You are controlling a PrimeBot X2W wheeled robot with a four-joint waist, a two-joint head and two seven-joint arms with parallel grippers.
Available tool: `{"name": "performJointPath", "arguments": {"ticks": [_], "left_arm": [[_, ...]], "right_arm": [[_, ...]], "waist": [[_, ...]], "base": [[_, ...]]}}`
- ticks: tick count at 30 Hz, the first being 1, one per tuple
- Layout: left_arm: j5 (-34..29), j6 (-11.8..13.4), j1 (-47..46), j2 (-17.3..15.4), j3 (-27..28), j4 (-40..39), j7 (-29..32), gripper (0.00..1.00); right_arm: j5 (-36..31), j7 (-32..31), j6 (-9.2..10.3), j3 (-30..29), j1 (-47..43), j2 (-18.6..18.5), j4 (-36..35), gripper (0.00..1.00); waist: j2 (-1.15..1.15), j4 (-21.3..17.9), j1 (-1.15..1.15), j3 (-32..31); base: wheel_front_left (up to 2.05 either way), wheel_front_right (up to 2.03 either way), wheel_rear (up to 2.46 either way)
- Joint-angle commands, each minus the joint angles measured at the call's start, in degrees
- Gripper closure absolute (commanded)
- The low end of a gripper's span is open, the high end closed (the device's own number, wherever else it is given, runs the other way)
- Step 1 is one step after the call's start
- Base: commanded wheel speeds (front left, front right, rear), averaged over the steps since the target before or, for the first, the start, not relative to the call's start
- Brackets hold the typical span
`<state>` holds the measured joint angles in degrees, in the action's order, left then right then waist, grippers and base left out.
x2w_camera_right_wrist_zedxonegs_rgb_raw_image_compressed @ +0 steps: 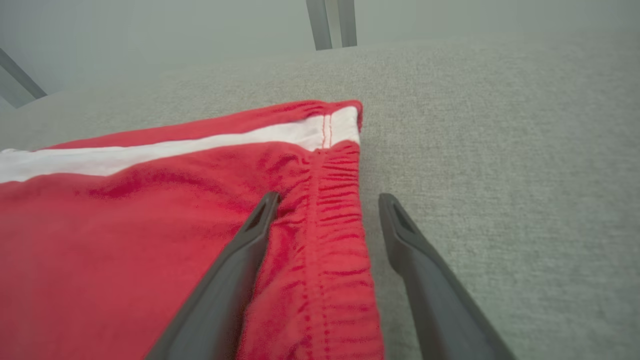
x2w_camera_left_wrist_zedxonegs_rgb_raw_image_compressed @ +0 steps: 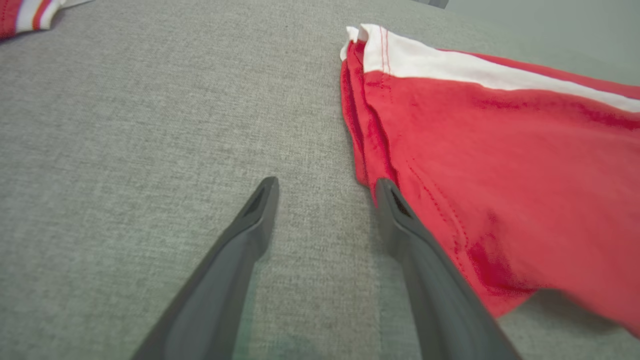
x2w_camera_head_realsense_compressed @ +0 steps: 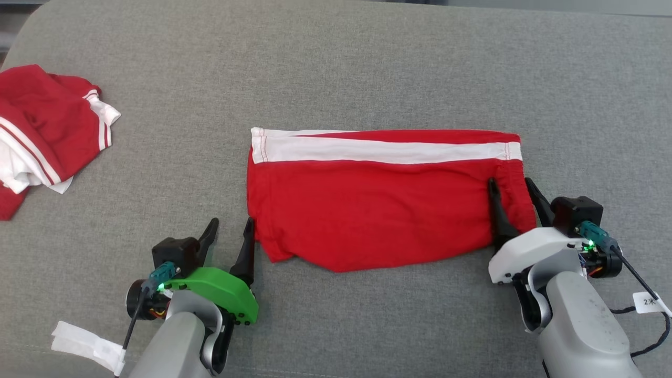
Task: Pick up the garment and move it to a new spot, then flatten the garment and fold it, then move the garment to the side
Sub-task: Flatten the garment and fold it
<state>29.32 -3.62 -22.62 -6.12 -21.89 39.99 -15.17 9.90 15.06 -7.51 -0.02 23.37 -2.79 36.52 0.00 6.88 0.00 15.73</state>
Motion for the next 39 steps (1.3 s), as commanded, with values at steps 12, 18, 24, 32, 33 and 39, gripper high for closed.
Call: {"name": "performJointPath", "arguments": {"ticks": [12, 18, 24, 32, 33, 39], "left_arm": [[-6.00, -2.40, 1.65, 2.06, 5.91, 0.16, 0.08, 0.00], [-7.66, -2.92, 1.74, 2.59, 7.97, 0.46, 0.08, 0.00], [-9.24, -3.33, 2.20, 2.91, 9.49, -0.14, 0.08, 0.00], [-10.15, -3.63, 2.79, 3.12, 10.38, -0.99, 0.07, 0.00], [-10.16, -3.67, 2.87, 3.14, 10.51, -1.09, 0.07, 0.00], [-7.97, -3.85, 3.38, 3.13, 8.61, -1.46, 0.06, 0.00]], "right_arm": [[6.55, -0.33, -0.09, 7.94, -1.64, 0.25, 3.45, 0.37], [10.92, -0.32, -0.14, 10.92, -1.46, 0.20, 3.00, 1.00], [11.17, 0.03, 0.09, 6.21, -1.97, -0.40, 1.44, 1.00], [11.36, 0.11, 0.07, 0.09, -0.87, -0.19, -4.15, 1.00], [11.65, 0.11, 0.07, 0.59, -0.30, -0.19, -4.87, 1.00], [15.26, 0.11, 0.05, 8.35, 2.39, -0.15, -7.79, 1.00]], "waist": [[0.00, 0.22, 0.00, 1.92], [0.00, -0.04, 0.00, 1.68], [0.00, -0.97, 0.00, 1.14], [0.00, -2.29, 0.00, 0.01], [0.00, -2.39, 0.00, 0.00], [0.00, -0.45, 0.00, -0.23]], "base": [[0.00, 0.00, 0.00], [0.00, 0.00, 0.00], [0.00, 0.00, 0.00], [0.00, 0.00, 0.00], [0.00, 0.00, 0.00], [0.00, 0.00, 0.00]]}}
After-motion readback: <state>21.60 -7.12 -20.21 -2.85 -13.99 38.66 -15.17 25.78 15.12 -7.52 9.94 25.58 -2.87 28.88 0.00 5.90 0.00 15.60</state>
